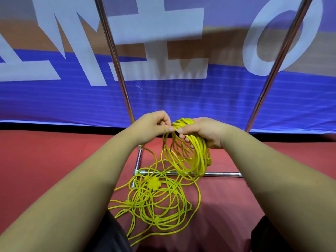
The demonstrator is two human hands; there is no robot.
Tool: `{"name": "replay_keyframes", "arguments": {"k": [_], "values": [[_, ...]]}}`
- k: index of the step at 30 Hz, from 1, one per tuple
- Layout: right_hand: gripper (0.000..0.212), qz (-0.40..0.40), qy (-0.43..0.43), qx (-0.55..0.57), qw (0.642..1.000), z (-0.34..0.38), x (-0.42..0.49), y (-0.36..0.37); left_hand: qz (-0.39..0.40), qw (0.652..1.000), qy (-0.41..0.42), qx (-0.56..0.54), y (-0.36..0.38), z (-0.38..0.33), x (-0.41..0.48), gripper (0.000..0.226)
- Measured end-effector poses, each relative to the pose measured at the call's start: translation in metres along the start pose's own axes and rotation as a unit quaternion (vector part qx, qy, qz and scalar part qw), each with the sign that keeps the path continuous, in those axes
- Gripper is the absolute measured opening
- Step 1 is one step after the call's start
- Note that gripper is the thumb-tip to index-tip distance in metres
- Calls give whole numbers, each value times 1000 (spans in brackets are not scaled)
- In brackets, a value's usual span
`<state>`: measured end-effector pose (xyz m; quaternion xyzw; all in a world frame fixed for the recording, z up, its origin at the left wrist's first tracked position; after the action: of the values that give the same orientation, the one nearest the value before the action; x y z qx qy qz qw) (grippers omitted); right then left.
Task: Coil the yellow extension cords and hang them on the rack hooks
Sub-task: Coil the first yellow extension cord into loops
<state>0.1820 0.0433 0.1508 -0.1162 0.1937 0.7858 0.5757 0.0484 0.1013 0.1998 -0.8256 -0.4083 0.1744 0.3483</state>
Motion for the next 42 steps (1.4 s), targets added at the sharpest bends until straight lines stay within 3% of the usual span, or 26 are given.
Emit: {"name": "replay_keyframes", "arguments": {"k": [4,7,9,13,16,18,21,26,30,33,38,42], "values": [[17,-19,-1,-7,1000,5,0,-4,184,980,-35,67,25,45,-11,13],[18,-19,8,15,1000,5,-3,-10,252,957,-79,118,27,80,-27,19],[20,-10,29,-3,1000,1,-6,-9,231,959,-93,133,18,85,-26,18],[19,1,61,-20,998,-10,-8,-3,66,972,-70,214,-20,66,-5,21],[26,6,57,-1,998,-13,-7,-3,0,969,18,245,-28,24,2,18],[25,5,62,-12,998,-15,-6,-2,-2,951,87,296,-20,-4,4,13],[20,-2,52,-4,999,-10,-7,2,12,931,115,346,-8,-13,7,11],[25,-34,32,42,998,1,-8,0,-12,943,75,323,-18,13,4,11],[23,-22,13,25,999,7,-8,6,22,944,26,329,-9,32,2,17],[36,-9,-2,28,1000,10,-12,6,53,940,-38,335,-3,62,0,17],[15,11,25,3,1000,0,-17,4,58,948,-56,308,-5,78,0,29],[21,25,59,-24,998,-12,-18,3,-6,939,8,344,-20,50,11,58]]}}
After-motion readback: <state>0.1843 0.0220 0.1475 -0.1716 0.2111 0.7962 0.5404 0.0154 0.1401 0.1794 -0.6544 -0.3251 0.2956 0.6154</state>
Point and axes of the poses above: each hand's wrist, its own x-axis towards the middle knuckle, its own y-axis out of the palm, z = x × y, the point moved 10 cm from there along x, towards the middle knuckle, and after that the axes turned 4 degrees about x, right-handed, at the moved point
